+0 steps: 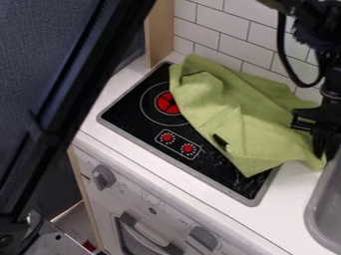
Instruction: Move the cloth from left stove to the right stove
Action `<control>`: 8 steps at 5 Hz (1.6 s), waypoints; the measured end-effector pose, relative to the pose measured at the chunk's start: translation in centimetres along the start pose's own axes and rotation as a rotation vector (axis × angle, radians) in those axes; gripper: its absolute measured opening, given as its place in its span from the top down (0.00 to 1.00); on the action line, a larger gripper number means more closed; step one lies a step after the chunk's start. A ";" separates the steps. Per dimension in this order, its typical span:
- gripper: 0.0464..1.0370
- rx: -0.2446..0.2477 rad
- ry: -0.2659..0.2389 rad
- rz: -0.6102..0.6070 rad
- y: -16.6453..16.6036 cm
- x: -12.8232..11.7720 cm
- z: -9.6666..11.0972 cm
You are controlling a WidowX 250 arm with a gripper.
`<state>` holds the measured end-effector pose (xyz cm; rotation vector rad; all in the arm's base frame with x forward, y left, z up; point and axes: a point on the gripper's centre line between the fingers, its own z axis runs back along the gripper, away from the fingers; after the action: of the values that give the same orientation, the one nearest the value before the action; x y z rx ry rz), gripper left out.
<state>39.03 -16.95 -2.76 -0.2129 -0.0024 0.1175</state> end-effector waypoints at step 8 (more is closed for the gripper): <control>0.04 0.248 -0.011 0.083 8.8 -1.7 11.6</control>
<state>36.11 -6.16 6.78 0.0356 0.0102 0.2003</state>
